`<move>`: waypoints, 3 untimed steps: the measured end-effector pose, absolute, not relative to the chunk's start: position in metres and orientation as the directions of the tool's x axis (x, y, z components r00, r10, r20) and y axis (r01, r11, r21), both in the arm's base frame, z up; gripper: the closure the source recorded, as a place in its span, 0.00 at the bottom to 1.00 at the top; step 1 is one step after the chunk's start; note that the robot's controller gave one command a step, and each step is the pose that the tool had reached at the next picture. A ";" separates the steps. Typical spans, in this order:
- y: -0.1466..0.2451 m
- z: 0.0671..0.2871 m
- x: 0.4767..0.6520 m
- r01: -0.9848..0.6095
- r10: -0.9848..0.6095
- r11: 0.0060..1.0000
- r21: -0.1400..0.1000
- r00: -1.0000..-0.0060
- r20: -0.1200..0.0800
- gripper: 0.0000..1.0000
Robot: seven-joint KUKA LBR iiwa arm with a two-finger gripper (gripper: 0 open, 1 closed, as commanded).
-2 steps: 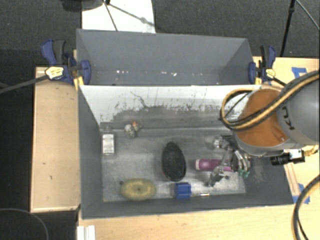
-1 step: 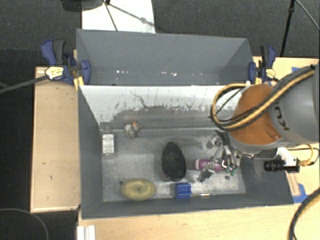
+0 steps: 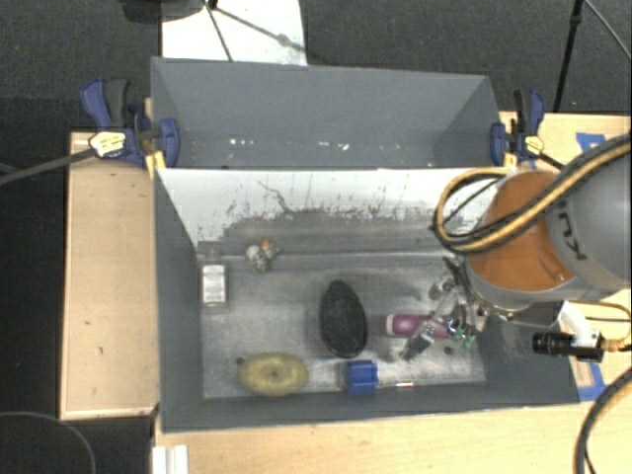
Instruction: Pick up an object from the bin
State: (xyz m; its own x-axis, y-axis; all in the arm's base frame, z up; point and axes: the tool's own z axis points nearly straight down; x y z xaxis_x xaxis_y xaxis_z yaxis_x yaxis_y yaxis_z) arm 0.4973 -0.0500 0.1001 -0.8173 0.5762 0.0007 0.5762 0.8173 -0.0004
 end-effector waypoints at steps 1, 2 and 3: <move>-0.037 0.070 0.504 0.655 0.655 0.756 0.000 -0.756 0.002 0.00; -0.038 0.071 0.505 0.649 0.649 0.761 -0.001 -0.761 0.001 0.00; -0.036 0.073 0.505 0.645 0.645 0.764 0.001 -0.764 0.001 1.00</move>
Offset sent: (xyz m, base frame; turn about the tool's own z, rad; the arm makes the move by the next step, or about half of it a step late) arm 0.0063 0.0127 -0.0301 0.1007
